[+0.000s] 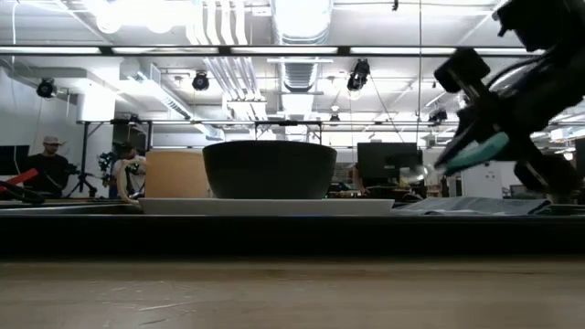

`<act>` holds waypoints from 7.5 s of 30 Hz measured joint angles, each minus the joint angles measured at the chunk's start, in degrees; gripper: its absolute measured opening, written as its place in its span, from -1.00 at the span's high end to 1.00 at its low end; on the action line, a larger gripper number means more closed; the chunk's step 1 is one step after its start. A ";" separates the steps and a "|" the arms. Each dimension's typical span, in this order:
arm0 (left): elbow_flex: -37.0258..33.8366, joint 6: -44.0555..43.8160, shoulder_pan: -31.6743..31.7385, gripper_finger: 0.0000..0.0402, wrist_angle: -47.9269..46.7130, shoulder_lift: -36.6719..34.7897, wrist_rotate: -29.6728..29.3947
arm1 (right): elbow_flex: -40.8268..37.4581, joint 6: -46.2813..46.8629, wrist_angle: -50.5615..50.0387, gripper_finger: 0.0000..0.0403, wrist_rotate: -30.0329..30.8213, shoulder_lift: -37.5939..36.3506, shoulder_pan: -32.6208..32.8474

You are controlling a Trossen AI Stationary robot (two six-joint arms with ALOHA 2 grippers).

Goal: Set up tray
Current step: Put the green spoon on the gray table napkin to the right of the white blue table knife, then return to Home Position

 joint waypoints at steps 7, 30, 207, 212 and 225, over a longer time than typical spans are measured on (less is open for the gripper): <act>0.00 0.10 0.00 0.42 0.01 0.02 0.01 | -0.49 3.75 5.12 0.87 -1.34 7.59 1.75; 0.00 0.24 -0.02 0.42 -0.01 0.02 0.32 | -0.49 5.80 9.64 0.26 -3.47 10.28 3.31; -110.97 -12.69 -1.44 0.42 89.48 -85.41 53.25 | 33.26 -78.88 -15.05 0.68 18.13 -0.75 19.66; -111.98 -12.41 -1.44 0.42 89.42 -88.60 53.25 | 33.26 -78.86 -14.98 0.68 17.06 -0.79 19.68; -112.78 -12.39 -1.44 0.42 88.01 -90.44 54.89 | 33.26 -79.23 -15.03 0.68 17.16 -0.86 19.66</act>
